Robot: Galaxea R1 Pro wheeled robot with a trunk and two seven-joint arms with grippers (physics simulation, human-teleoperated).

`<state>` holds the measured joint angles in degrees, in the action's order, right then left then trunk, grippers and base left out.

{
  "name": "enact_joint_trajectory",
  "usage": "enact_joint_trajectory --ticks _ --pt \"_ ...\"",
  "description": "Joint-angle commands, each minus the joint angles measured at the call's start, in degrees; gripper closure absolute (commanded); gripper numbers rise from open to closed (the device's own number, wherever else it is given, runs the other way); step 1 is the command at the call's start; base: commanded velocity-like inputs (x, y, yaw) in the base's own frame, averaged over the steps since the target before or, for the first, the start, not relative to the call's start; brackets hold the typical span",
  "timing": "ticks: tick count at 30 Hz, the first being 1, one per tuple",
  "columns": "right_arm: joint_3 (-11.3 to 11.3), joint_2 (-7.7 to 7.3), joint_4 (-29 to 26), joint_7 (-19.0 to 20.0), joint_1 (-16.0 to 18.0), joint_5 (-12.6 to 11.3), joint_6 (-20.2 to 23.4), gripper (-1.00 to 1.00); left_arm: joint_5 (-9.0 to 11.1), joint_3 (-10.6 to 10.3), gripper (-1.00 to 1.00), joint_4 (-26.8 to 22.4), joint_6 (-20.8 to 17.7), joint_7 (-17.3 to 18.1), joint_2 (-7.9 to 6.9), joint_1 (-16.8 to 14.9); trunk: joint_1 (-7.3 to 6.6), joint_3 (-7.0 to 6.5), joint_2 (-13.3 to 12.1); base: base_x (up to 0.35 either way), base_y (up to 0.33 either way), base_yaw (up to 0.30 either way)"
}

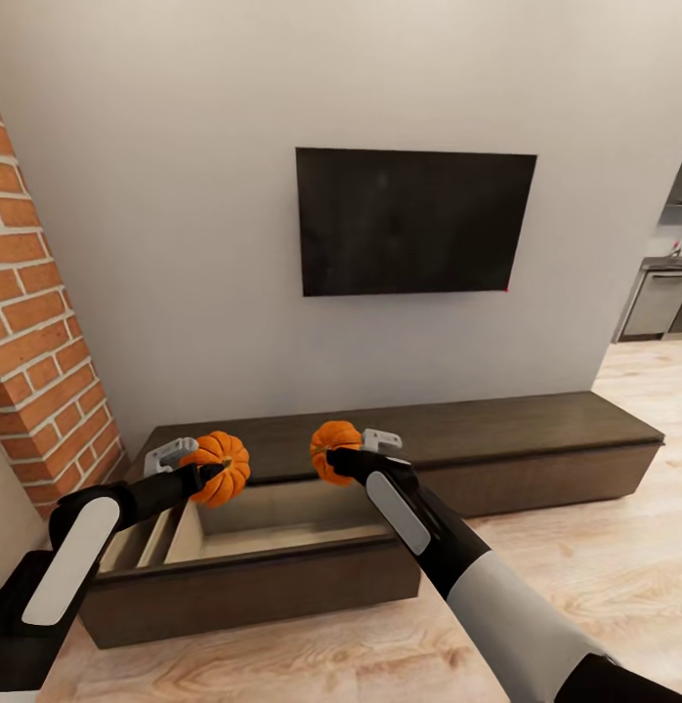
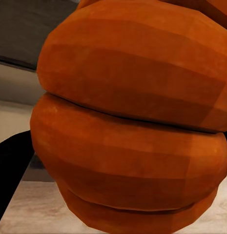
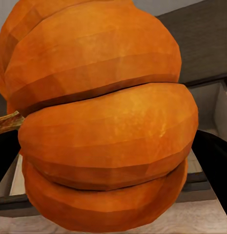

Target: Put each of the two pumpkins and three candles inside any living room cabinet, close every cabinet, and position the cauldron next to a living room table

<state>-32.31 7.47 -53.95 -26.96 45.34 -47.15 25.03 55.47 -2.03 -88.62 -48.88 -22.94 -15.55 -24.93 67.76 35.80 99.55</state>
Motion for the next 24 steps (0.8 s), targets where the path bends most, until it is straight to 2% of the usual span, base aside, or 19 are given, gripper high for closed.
enact_joint_trajectory --ticks 1,13,24 --pt "-0.1 -0.01 0.1 -0.4 0.1 -0.4 0.1 1.00 0.6 -0.1 1.00 -0.1 0.0 -0.7 -0.03 0.0 0.01 0.06 0.0 0.145 0.000 0.000" --pt "-0.1 0.00 2.0 1.6 0.5 -0.4 0.0 1.00 0.6 -0.1 1.00 -0.1 -0.1 -0.7 -0.06 -0.1 0.01 0.06 0.0 0.177 0.000 0.000" --pt "-0.1 0.00 2.1 1.7 0.7 -0.3 0.1 1.00 0.6 -0.1 1.00 -0.1 -0.1 -0.6 -0.10 0.0 0.01 0.06 0.0 0.172 0.000 0.000"
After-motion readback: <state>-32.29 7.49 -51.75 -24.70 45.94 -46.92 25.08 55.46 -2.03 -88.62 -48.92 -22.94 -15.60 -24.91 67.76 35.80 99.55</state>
